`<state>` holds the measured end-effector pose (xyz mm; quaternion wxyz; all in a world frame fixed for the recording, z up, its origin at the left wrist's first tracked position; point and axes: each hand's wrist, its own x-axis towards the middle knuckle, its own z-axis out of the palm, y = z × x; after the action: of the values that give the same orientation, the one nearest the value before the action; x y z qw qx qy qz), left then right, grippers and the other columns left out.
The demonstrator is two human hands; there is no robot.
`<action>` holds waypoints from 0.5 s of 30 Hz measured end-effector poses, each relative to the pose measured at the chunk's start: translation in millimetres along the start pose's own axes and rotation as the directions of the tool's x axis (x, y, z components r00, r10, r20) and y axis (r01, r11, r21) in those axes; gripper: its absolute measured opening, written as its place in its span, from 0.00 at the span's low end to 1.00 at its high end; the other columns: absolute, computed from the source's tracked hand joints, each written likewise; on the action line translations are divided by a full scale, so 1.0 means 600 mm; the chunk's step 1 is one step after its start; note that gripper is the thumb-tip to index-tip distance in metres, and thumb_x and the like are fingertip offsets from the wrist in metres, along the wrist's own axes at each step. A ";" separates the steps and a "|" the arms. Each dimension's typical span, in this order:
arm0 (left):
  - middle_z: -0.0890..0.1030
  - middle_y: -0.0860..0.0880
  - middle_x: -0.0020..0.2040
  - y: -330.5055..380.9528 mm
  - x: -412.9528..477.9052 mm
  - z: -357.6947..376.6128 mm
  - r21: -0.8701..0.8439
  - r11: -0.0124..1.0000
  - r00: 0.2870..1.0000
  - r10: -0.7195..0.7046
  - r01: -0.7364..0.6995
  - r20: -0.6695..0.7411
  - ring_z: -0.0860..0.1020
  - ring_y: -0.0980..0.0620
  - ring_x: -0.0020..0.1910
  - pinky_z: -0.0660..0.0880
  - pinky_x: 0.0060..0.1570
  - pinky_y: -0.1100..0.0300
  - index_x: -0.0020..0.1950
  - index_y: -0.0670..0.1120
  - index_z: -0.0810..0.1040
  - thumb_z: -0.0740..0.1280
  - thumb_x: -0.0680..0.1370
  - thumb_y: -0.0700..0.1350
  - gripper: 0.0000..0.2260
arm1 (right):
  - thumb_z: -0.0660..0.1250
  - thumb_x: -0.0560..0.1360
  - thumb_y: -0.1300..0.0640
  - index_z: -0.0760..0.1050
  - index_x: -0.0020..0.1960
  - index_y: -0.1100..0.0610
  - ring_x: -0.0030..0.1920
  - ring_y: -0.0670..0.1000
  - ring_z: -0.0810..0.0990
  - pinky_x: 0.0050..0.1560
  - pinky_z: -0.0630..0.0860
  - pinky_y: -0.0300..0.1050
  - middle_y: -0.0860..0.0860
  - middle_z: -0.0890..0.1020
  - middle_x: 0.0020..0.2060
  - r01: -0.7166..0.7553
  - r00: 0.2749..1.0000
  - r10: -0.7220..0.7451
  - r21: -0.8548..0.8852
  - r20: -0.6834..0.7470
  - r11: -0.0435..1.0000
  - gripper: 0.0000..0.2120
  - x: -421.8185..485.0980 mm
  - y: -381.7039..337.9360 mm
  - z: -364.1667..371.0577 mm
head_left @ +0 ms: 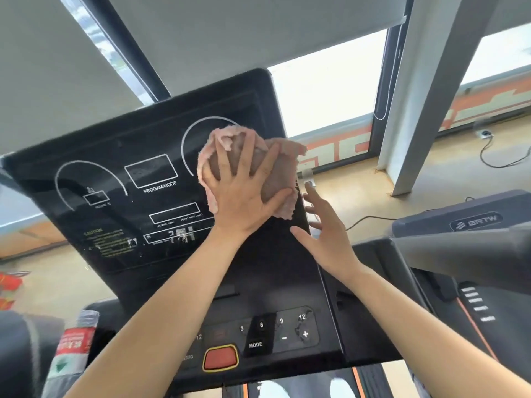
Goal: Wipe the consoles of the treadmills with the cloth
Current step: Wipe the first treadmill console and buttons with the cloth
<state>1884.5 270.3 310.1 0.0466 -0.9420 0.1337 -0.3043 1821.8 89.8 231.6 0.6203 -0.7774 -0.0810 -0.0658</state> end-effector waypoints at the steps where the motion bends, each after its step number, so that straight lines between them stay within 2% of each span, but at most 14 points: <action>1: 0.59 0.46 0.84 -0.002 0.011 -0.007 0.007 1.000 0.999 -0.013 0.013 -0.030 0.55 0.28 0.80 0.51 0.73 0.29 0.81 0.61 0.61 0.59 0.77 0.75 0.36 | 0.75 0.76 0.56 0.54 0.78 0.31 0.64 0.41 0.76 0.62 0.79 0.42 0.41 0.74 0.68 0.008 1.000 -0.008 -0.013 -0.006 1.000 0.43 0.009 -0.004 0.001; 4: 0.58 0.46 0.84 -0.011 0.046 -0.026 0.024 0.997 0.996 -0.066 0.068 -0.068 0.54 0.27 0.80 0.48 0.74 0.29 0.82 0.61 0.58 0.57 0.76 0.76 0.38 | 0.74 0.76 0.54 0.57 0.78 0.33 0.64 0.43 0.78 0.63 0.80 0.51 0.42 0.75 0.68 0.023 1.000 -0.024 -0.049 -0.014 0.999 0.39 0.034 -0.012 0.003; 8: 0.55 0.48 0.85 -0.026 0.096 -0.048 0.049 0.987 0.986 -0.146 0.150 -0.078 0.51 0.28 0.81 0.46 0.75 0.28 0.83 0.62 0.54 0.54 0.75 0.78 0.40 | 0.73 0.77 0.53 0.59 0.78 0.32 0.63 0.42 0.78 0.62 0.80 0.50 0.38 0.74 0.67 0.049 0.998 -0.051 -0.063 -0.022 0.997 0.37 0.054 -0.023 0.004; 11: 0.53 0.49 0.85 -0.036 0.129 -0.066 0.069 0.980 0.980 -0.181 0.187 -0.088 0.50 0.29 0.82 0.46 0.75 0.29 0.83 0.63 0.53 0.51 0.74 0.80 0.41 | 0.73 0.77 0.53 0.55 0.78 0.31 0.66 0.42 0.77 0.64 0.80 0.50 0.34 0.70 0.69 0.078 0.996 -0.081 -0.093 -0.024 0.993 0.40 0.062 -0.033 0.004; 15: 0.55 0.49 0.85 -0.042 0.156 -0.082 0.059 0.975 0.973 -0.210 0.216 -0.091 0.51 0.32 0.83 0.48 0.75 0.28 0.83 0.64 0.54 0.50 0.74 0.80 0.40 | 0.71 0.79 0.55 0.54 0.78 0.29 0.68 0.41 0.74 0.65 0.79 0.53 0.34 0.71 0.71 0.119 0.992 -0.125 -0.128 -0.034 0.985 0.38 0.083 -0.047 0.006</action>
<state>1934.4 268.1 406.6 0.0401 -0.9350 0.0232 -0.3515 1864.6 101.6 267.7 0.5665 -0.8069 -0.1113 -0.1248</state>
